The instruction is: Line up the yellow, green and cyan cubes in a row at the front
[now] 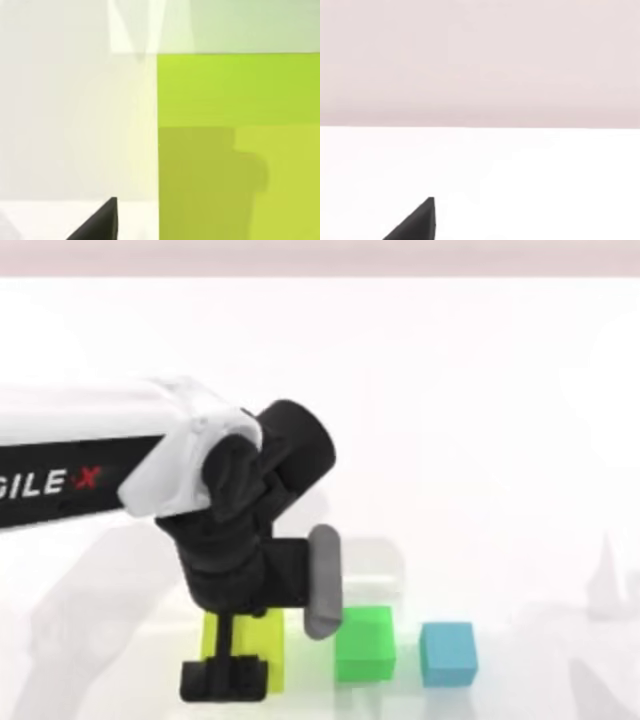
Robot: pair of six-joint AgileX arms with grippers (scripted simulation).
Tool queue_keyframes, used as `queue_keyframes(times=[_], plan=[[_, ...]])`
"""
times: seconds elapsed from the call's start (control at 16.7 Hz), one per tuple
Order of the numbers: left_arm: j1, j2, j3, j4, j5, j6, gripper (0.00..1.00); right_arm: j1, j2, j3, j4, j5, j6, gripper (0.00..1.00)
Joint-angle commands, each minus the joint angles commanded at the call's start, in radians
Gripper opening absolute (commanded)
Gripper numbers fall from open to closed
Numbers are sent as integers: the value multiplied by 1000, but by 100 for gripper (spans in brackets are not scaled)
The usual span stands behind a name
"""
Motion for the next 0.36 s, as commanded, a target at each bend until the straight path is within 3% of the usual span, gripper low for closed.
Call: queue_keyframes(times=[0.36], plan=[[18, -68, 109, -169, 0, -8, 100, 0, 0, 0, 0, 0, 0, 100]])
